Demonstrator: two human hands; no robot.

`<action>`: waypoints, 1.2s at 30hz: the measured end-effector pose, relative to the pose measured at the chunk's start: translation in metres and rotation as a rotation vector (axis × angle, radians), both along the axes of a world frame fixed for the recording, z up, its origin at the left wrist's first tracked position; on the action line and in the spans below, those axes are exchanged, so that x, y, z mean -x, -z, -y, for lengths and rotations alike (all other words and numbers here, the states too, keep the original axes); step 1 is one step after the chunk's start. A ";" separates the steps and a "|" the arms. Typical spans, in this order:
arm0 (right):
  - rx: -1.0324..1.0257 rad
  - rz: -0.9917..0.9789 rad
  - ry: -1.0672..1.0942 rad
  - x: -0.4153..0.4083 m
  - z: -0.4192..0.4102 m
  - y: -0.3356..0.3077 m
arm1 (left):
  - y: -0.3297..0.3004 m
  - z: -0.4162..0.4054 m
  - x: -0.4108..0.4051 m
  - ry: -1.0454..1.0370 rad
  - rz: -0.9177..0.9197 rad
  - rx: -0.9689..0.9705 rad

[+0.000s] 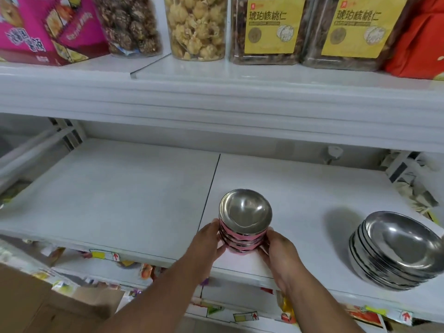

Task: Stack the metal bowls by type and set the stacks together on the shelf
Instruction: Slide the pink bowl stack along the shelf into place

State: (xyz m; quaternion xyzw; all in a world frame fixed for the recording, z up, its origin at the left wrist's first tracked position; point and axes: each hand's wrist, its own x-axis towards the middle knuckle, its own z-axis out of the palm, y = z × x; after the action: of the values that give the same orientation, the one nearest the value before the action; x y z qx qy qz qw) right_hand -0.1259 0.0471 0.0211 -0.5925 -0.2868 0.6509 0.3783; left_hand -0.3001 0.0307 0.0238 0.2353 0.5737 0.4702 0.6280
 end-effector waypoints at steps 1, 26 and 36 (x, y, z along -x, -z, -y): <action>-0.010 -0.023 -0.015 0.005 -0.003 -0.001 | -0.003 0.001 0.005 -0.016 -0.003 -0.008; 0.005 0.015 0.026 0.205 -0.015 -0.003 | 0.006 -0.020 0.206 0.040 0.082 -0.013; 0.026 0.018 0.070 0.207 -0.022 0.006 | 0.020 -0.035 0.211 0.090 0.053 -0.023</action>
State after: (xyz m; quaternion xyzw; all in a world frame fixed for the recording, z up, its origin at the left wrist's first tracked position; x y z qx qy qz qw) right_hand -0.3334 0.0691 0.0150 -0.6129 -0.2608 0.6355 0.3905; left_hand -0.5113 0.0657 0.0035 0.2554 0.5401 0.4539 0.6610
